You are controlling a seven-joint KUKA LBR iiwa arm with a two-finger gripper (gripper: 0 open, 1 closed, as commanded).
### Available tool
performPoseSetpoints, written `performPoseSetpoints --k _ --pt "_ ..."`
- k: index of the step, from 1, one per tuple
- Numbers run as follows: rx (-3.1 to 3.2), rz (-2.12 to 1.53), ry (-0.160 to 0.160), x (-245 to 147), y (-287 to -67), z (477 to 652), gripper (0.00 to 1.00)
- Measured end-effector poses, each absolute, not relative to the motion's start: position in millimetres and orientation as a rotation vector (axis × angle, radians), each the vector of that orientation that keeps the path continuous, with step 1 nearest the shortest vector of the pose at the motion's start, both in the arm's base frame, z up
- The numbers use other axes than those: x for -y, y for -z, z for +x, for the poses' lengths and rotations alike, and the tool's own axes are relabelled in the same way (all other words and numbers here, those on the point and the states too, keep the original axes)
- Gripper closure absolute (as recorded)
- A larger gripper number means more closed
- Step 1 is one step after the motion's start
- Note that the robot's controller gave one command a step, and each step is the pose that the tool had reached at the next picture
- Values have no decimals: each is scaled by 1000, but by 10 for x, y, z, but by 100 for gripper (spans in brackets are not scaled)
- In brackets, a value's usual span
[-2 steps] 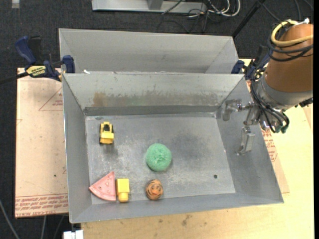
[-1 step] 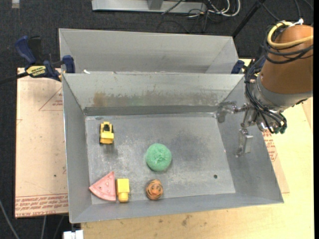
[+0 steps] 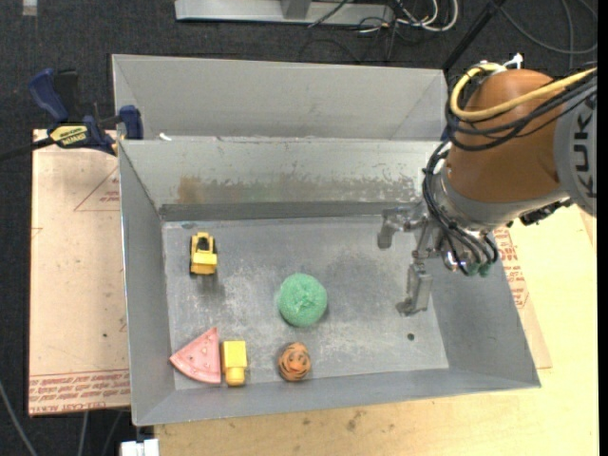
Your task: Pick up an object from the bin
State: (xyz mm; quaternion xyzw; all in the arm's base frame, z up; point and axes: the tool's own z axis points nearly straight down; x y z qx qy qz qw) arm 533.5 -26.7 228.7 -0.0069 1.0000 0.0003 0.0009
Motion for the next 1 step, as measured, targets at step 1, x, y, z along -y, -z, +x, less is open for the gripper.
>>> performPoseSetpoints --k 1 --pt "-3132 -218 -4 66 -2028 5480 0"
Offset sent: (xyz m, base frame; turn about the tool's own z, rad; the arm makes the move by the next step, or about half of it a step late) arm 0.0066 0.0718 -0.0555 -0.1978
